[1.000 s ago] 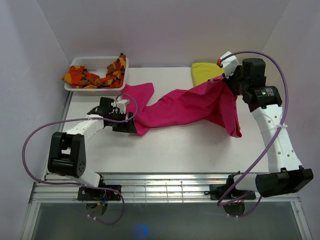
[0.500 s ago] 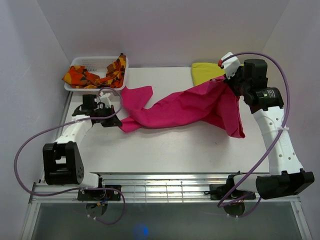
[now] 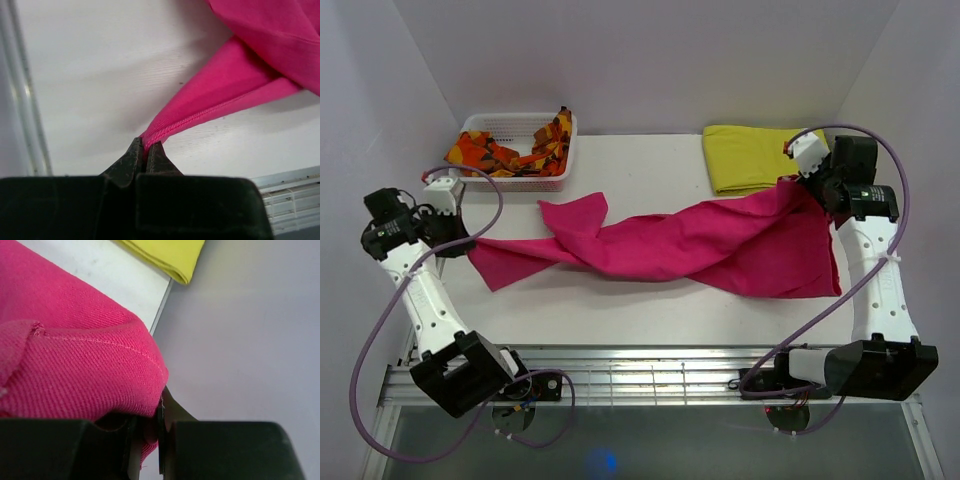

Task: Fold and stack the trousers
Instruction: Flatten the trousers out

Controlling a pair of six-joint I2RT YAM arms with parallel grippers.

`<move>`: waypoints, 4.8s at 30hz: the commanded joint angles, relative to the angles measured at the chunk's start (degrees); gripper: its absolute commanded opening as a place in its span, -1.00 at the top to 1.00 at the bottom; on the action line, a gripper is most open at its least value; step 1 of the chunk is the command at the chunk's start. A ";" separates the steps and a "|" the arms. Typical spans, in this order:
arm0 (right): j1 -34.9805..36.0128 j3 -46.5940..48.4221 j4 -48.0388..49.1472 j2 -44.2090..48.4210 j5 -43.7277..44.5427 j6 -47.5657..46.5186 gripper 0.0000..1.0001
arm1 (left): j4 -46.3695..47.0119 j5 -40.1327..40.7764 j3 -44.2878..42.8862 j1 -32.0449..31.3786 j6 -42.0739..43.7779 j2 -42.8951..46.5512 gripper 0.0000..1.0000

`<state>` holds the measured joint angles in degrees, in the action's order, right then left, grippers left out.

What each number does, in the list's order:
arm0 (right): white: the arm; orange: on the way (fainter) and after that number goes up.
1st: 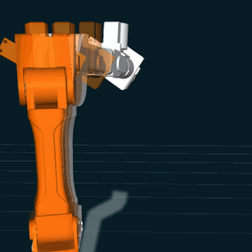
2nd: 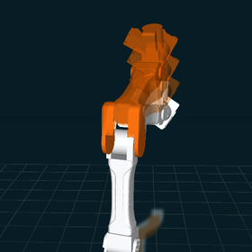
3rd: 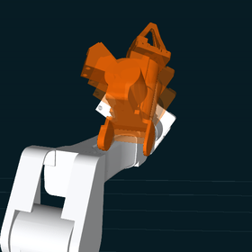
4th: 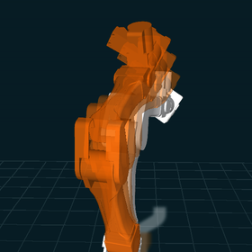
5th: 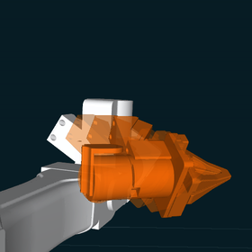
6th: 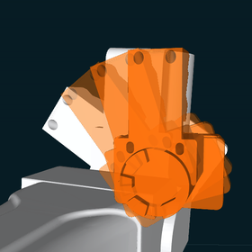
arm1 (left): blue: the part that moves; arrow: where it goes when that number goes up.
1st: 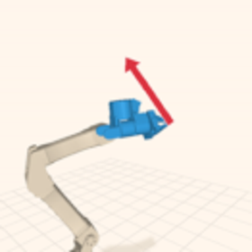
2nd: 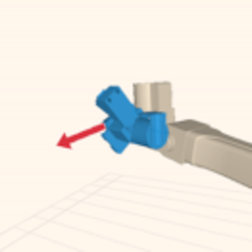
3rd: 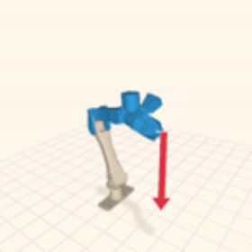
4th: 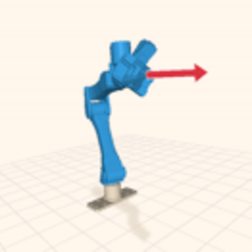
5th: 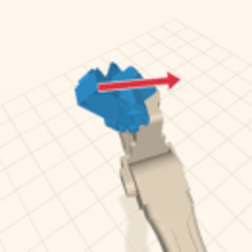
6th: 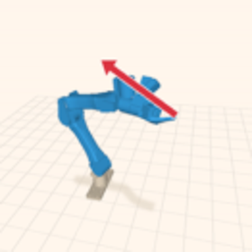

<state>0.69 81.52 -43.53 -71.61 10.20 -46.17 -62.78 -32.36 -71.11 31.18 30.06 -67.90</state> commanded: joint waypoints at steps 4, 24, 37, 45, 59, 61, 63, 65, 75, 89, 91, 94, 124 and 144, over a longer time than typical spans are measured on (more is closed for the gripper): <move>-10.79 -2.84 -1.02 1.65 -3.33 -6.74 0.85 | 0.80 -4.99 -9.66 14.33 9.84 -3.28 1.00; -12.02 -26.84 7.84 -5.72 -3.08 -5.16 0.85 | -5.34 -12.30 10.10 18.66 53.16 -7.34 1.00; -14.66 -13.67 13.47 -26.54 -2.46 0.56 0.69 | -1.54 -10.27 19.17 18.66 60.71 -3.03 1.00; -15.62 -6.99 4.97 -23.05 -4.31 3.37 -0.41 | -17.64 -14.66 20.21 18.74 79.09 1.96 1.00; -20.90 -16.98 -14.16 -15.58 -13.21 -6.30 -0.40 | -16.41 2.03 29.55 18.74 101.08 9.02 1.00; -21.17 -21.83 -10.80 -15.57 -11.96 -6.04 -0.41 | -16.58 3.00 28.32 18.74 98.89 7.87 1.00; -21.17 -22.80 -10.08 -16.10 -13.35 -5.25 -0.41 | -16.84 3.62 26.56 18.74 97.65 6.38 1.00; -21.17 -22.80 -11.48 -16.98 -15.72 -5.16 -0.40 | -16.15 3.88 25.94 18.74 96.68 6.11 1.00; -26.08 -26.51 -0.51 -29.10 -5.01 -5.95 -0.40 | -7.26 8.36 22.78 19.44 97.55 2.87 1.00; -29.34 -18.93 -6.12 -28.94 -11.50 -11.04 -0.54 | -16.75 6.37 16.01 24.63 108.54 -4.61 0.37; -29.34 -19.64 -7.09 -26.83 -12.12 -11.66 -0.54 | -17.72 -2.15 12.50 24.02 105.04 -5.22 0.07; -29.34 -19.55 -8.50 -24.98 -12.74 -12.36 -0.54 | -17.64 -10.87 5.93 20.96 95.47 -9.33 -0.18; -29.25 -11.64 -9.47 -26.30 -16.08 -8.58 -0.51 | 27.63 1.59 -1.48 -30.91 34.79 -37.65 -0.92; -29.78 -23.77 4.94 -23.57 -12.40 -8.41 -0.46 | 20.25 3.09 -14.48 -18.30 1.27 -28.70 1.00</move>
<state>-28.56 58.85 -41.67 -96.60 -3.49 -54.39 -43.11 -29.04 -78.70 5.65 44.60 -104.68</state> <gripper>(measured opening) 0.732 0.022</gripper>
